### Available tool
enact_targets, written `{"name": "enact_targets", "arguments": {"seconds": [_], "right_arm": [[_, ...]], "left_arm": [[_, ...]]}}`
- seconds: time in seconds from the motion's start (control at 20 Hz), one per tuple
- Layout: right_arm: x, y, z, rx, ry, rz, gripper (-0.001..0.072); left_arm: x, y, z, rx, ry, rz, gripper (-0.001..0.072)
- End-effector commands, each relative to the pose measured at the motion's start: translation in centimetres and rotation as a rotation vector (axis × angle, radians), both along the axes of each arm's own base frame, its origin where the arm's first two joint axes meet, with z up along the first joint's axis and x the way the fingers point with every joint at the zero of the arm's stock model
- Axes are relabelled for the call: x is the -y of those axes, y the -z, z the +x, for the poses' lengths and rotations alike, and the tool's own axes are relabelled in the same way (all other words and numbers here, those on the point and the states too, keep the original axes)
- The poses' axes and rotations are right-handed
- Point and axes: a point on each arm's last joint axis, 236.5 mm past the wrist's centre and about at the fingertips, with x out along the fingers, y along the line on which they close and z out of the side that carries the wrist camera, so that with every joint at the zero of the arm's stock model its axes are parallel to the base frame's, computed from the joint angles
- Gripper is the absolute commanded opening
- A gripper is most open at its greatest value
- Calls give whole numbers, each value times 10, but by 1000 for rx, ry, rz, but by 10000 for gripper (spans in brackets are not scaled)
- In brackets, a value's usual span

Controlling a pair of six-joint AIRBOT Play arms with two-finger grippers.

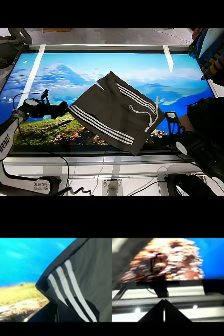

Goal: Fold the clothes and pants, and hang the long-sleeved shirts on hangers.

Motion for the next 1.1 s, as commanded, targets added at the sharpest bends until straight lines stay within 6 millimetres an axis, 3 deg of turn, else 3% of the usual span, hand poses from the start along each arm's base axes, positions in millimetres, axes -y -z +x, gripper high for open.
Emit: {"name": "enact_targets", "arguments": {"seconds": [0.0, 0.15, 0.2, 0.3, 0.35, 0.4, 0.45, 0.5, 0.8, 0.9, 1.05], "right_arm": [[-4, 12, -14, -84, 46, 143, 14], [-92, 3, -31, -116, -171, 561, 14], [-115, -2, -36, -114, -173, 682, 14], [-137, 0, -41, -118, -91, 828, 16], [-140, 7, -43, -133, -19, 859, 18], [-138, 16, -43, -143, 80, 878, 127], [-135, 26, -44, -150, 166, 879, 347], [-132, 33, -44, -153, 226, 876, 414], [-117, 58, -24, -99, 374, 852, 414], [-114, 74, -28, -143, 394, 821, 412], [-135, 81, -37, -217, 329, 900, 406]], "left_arm": [[1, -15, 5, 53, 17, 14, 6], [-4, -39, 6, 112, 39, 64, 6], [-5, -45, 4, 125, 43, 76, 6], [-4, -51, 0, 138, 43, 77, 6], [-1, -51, -1, 136, 46, 73, 7], [2, -49, -3, 131, 52, 71, 7], [7, -48, -6, 125, 60, 67, 7], [11, -46, -7, 121, 71, 66, 7], [31, -45, -9, 130, 115, 72, 7], [32, -45, -9, 132, 116, 75, 7], [32, -45, -9, 132, 117, 74, 7]]}}
